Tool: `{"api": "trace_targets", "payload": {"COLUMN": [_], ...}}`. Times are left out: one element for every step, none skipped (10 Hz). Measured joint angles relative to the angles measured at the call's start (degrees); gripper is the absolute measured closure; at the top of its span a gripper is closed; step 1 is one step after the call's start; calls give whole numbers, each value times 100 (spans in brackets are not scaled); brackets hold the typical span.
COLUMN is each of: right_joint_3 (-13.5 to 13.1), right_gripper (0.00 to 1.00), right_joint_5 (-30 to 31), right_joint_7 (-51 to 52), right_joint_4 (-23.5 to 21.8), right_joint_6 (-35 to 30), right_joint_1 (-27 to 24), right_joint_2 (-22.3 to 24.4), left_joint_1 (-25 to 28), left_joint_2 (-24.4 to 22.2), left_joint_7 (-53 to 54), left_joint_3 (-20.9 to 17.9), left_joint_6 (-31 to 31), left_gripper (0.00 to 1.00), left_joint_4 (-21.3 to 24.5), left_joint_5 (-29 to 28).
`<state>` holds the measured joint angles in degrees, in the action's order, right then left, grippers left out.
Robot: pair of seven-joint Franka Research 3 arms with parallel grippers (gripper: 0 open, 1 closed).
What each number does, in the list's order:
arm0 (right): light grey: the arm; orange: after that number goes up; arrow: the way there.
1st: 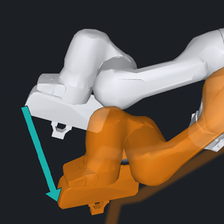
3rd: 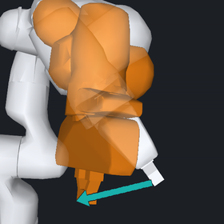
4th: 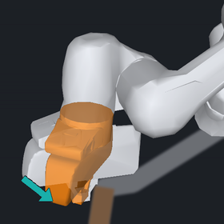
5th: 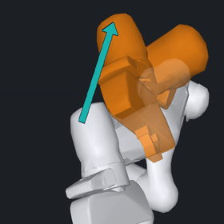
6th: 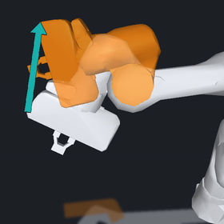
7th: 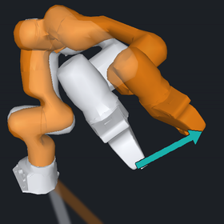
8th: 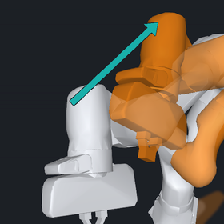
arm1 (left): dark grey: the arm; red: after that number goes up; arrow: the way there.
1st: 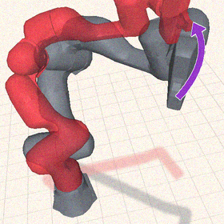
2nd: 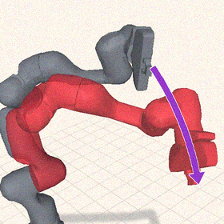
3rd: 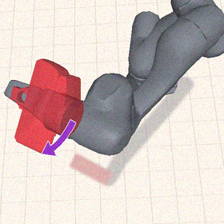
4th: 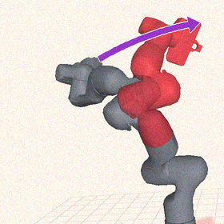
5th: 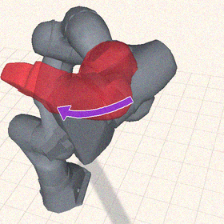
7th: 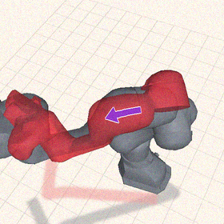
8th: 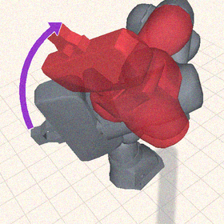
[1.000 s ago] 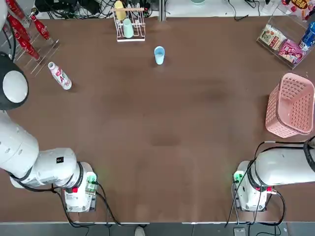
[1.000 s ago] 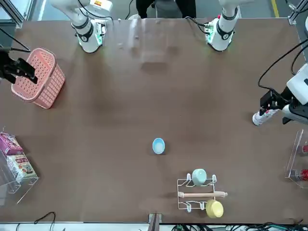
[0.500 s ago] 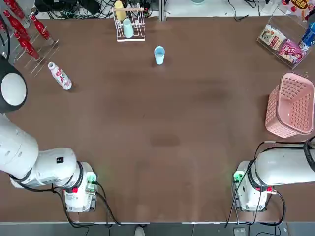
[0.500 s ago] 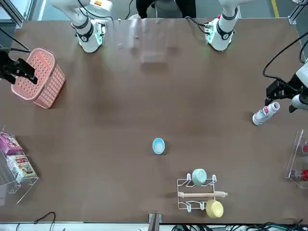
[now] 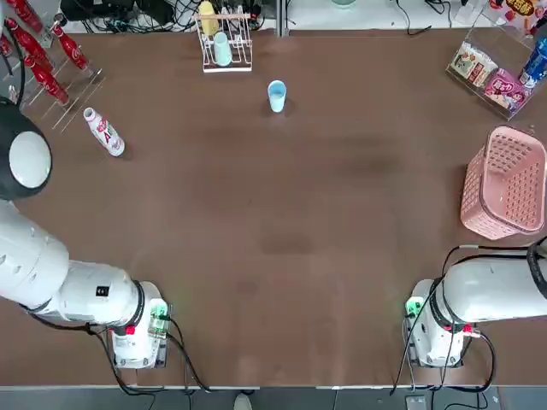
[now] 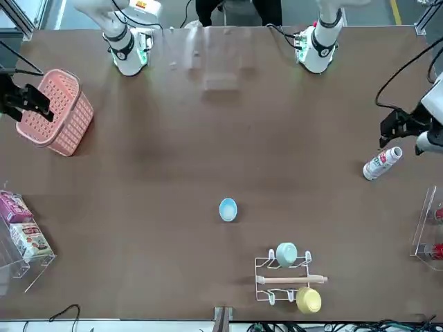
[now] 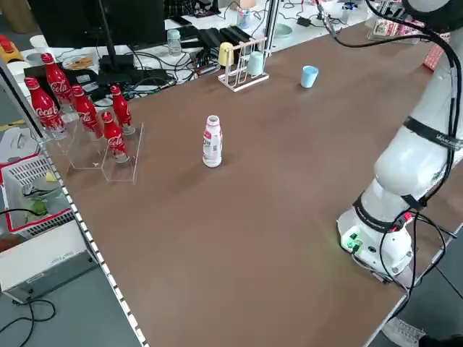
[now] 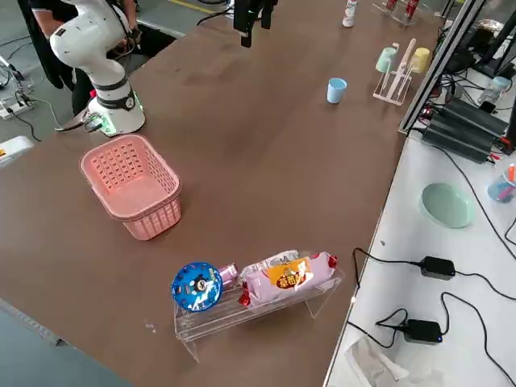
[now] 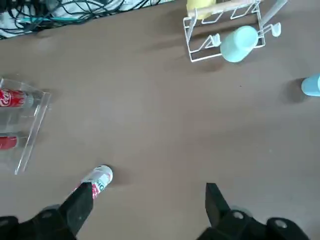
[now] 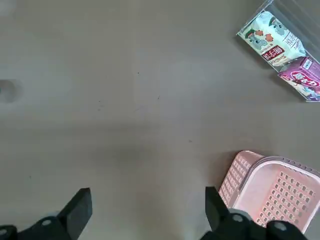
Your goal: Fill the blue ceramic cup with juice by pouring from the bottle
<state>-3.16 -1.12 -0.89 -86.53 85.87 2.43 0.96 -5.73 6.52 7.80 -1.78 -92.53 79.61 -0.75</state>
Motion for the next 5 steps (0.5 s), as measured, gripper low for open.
{"api": "trace_targets", "payload": {"right_joint_3": [0,-1,-3,-7,-12], "right_gripper": [0,0,0,0,0], "right_joint_5": [0,0,0,0,0], "right_joint_7": [0,0,0,0,0], "right_joint_4": [0,0,0,0,-1], "right_joint_6": [0,-1,-1,-1,0], "right_joint_1": [0,0,0,-1,-2], "right_joint_2": [0,0,0,0,0], "left_joint_1": [6,6,5,6,6], "left_joint_2": [-19,-16,-11,-6,-4], "left_joint_7": [0,0,0,0,0], "left_joint_3": [-33,-47,-47,-48,-50], "left_joint_6": [22,27,29,30,30], "left_gripper": [0,0,0,0,0], "left_joint_4": [0,8,16,21,25], "left_joint_5": [0,0,0,0,0]}}
